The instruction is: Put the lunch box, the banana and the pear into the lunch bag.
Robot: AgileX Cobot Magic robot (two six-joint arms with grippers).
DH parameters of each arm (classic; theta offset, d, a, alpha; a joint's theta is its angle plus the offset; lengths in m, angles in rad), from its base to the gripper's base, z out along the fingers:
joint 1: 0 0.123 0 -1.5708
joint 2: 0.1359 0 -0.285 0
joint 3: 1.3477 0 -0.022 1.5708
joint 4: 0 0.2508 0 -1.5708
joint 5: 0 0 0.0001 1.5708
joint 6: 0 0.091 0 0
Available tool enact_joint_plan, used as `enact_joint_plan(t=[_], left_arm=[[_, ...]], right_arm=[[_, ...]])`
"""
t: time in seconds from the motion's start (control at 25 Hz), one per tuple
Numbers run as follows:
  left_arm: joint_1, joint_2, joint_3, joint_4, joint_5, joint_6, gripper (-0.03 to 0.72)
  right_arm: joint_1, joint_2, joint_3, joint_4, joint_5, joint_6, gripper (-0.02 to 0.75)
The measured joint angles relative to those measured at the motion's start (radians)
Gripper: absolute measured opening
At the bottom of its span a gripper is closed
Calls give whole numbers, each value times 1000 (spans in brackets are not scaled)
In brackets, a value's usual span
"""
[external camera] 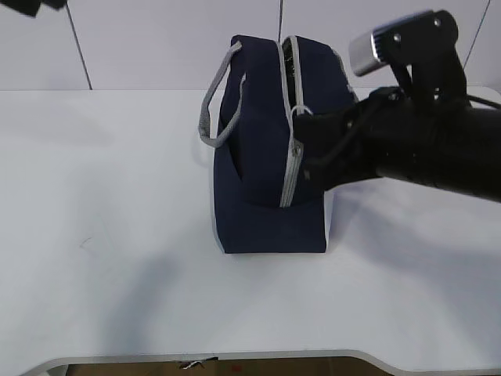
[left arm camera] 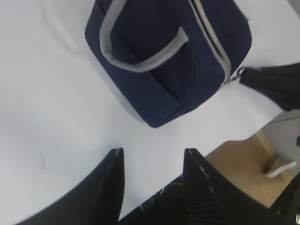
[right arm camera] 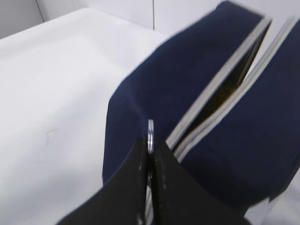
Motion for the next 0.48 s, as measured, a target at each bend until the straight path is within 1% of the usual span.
enact_joint_plan(t=[0.16,0.32,0.48], left_arm=[[-6,0,126,-2,-4,6,316],[-43,0,243,-2,-8,45,316],[-86,0,351,-2,-65,114,316]], right_arm=[[0,0,-98,-41,71,0,17],[0,8,-187,-61,155,14,17],[0,29,-242,-60,209,125,17]])
